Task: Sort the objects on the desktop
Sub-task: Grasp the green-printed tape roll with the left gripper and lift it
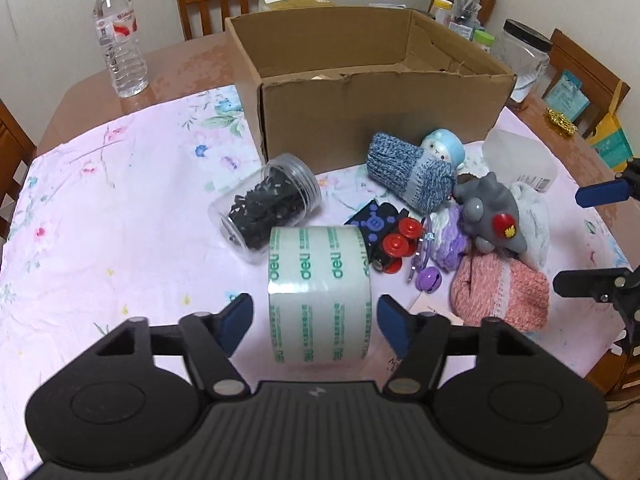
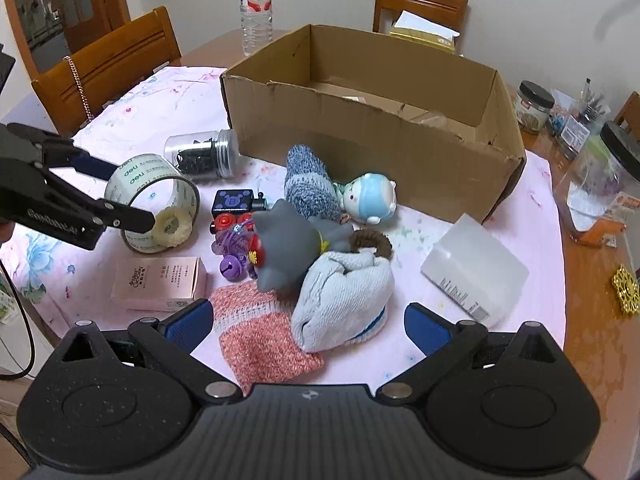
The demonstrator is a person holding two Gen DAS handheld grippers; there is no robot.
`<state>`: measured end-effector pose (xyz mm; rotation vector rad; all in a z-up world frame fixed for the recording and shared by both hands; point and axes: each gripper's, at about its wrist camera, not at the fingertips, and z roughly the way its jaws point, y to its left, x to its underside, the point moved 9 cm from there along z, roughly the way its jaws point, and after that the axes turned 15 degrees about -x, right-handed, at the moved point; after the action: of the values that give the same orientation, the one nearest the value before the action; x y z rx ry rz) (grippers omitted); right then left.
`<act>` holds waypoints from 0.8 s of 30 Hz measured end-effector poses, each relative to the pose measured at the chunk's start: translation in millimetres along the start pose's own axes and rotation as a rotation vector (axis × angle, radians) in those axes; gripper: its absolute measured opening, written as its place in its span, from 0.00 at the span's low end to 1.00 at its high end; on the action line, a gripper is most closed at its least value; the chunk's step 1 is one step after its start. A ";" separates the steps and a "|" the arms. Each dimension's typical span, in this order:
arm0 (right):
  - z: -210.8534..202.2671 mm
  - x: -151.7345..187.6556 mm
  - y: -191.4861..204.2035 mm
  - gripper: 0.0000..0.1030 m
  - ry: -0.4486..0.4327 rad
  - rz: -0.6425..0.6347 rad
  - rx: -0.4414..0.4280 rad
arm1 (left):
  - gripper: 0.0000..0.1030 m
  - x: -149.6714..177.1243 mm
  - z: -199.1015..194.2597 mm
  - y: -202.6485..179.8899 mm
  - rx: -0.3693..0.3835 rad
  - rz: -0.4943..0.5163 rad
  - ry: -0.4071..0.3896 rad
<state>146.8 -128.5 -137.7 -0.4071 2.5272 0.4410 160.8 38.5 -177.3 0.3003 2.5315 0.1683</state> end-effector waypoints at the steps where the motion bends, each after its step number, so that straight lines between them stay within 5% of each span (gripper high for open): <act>1: 0.0 0.4 0.6 1.00 0.001 0.000 0.004 | 0.63 1.2 0.8 -0.4 0.004 0.000 0.000; 4: -0.6 1.5 2.0 1.00 0.000 0.006 0.006 | 0.46 3.4 2.9 -0.9 0.007 0.004 -0.001; 12: -4.2 0.3 3.2 1.00 -0.008 0.001 0.013 | 0.45 -3.2 -10.1 -2.6 -0.036 0.088 -0.067; 17: -4.1 -0.9 3.4 1.00 -0.011 -0.003 0.010 | 0.45 -5.0 -22.1 -12.0 -0.103 0.235 -0.138; 24: -3.0 -2.5 7.0 1.00 -0.010 -0.016 0.005 | 0.54 7.2 -21.8 -36.5 -0.008 0.266 -0.111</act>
<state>144.9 -122.9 -132.4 -0.4222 2.5136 0.4298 136.2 3.8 -169.9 0.6255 2.3734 0.2570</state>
